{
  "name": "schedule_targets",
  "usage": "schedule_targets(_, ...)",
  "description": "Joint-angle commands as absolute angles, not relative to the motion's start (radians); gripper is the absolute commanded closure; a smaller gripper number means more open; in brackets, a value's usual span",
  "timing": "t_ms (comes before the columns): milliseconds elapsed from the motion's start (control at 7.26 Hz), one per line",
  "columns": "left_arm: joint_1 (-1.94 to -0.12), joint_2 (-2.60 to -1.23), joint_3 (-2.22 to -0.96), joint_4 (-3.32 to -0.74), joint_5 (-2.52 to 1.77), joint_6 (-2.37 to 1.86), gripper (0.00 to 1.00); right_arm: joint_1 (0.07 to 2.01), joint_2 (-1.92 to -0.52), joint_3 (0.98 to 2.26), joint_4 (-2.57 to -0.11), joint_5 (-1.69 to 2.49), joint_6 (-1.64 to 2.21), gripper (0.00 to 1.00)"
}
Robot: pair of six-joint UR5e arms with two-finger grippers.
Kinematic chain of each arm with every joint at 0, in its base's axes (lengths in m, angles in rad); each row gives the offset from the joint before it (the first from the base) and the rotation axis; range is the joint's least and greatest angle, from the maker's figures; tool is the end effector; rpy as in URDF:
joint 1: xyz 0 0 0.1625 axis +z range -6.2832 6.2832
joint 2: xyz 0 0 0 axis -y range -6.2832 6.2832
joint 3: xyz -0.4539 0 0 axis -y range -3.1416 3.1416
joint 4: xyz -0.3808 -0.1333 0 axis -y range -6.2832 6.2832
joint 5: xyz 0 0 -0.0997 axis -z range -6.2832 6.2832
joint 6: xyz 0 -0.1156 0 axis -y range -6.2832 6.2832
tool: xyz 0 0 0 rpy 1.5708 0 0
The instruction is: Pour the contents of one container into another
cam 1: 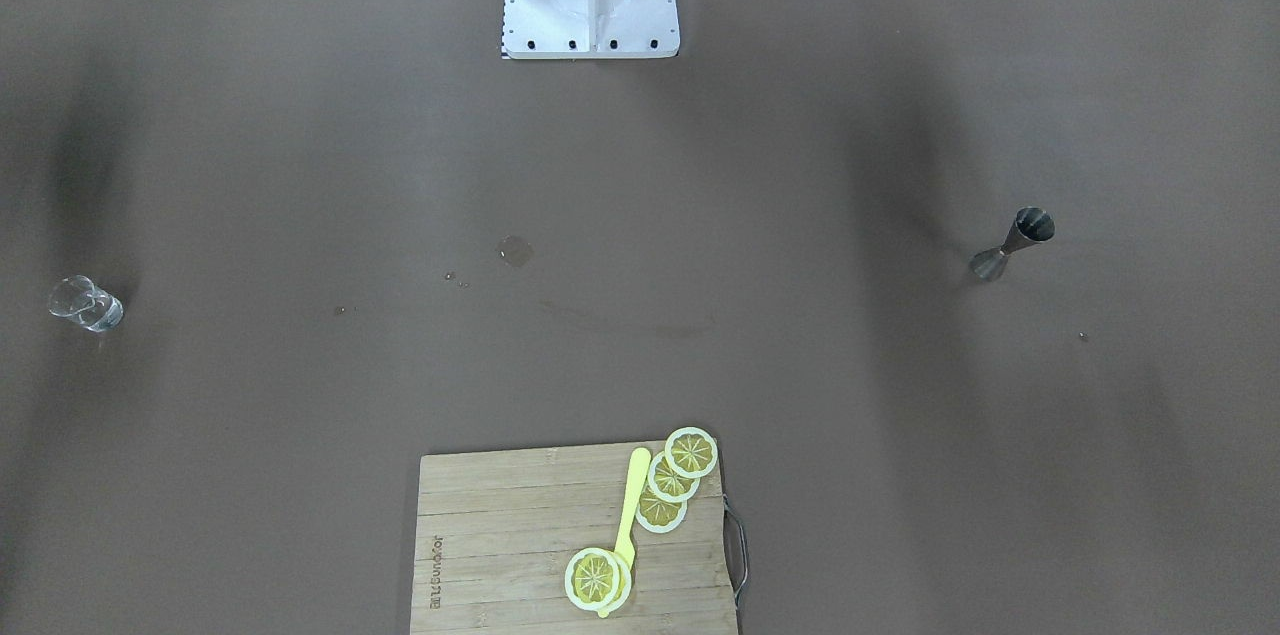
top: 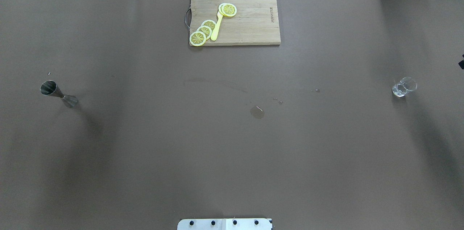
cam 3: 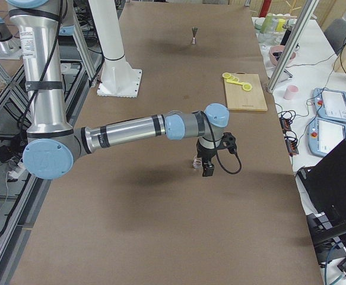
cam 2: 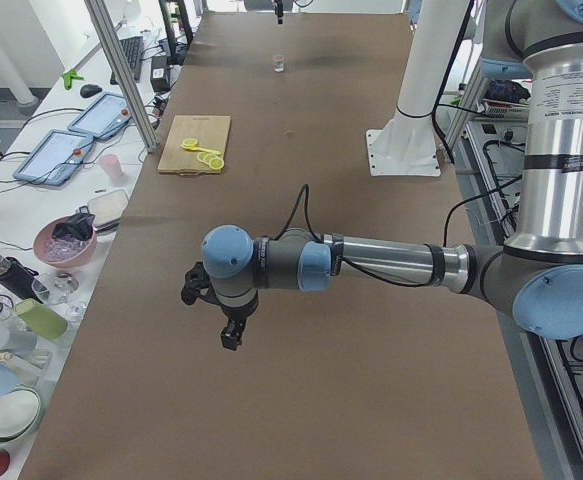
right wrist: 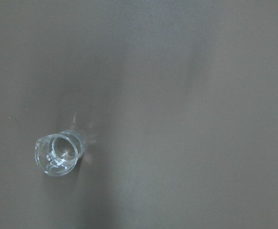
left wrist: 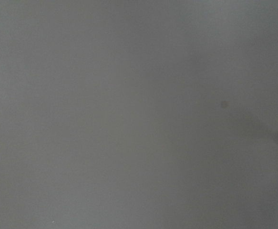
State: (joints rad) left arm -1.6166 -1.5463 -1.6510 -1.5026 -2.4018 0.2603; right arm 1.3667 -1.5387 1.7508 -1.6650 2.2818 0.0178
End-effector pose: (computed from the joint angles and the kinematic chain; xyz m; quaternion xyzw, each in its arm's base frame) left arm -0.0693 -0.4651 0.6742 0.0559 0.3998 0.0954 0.9099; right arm -0.0439 -0.4976 0.6113 0.0164 -0.3514 -0.1075 0.9299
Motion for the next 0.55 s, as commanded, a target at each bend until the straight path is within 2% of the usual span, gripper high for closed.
schedule_targets(0,-1.655,-1.499,-1.679,-1.397,-2.404,0.259,0.01,1.394,-1.592,1.766,-1.669,2.31,0.021,0.0)
schedule_targets(138,-1.689,-1.49,-1.728,-1.285,-2.398,0.185,0.01,1.42,-1.665,1.766,-1.667,2.344,0.021,0.0)
schedule_targets(413,-1.689,-1.48,-1.779,-1.276,-2.34,0.166,0.01,1.502,-1.782,1.778,-1.637,2.508,-0.02,0.0)
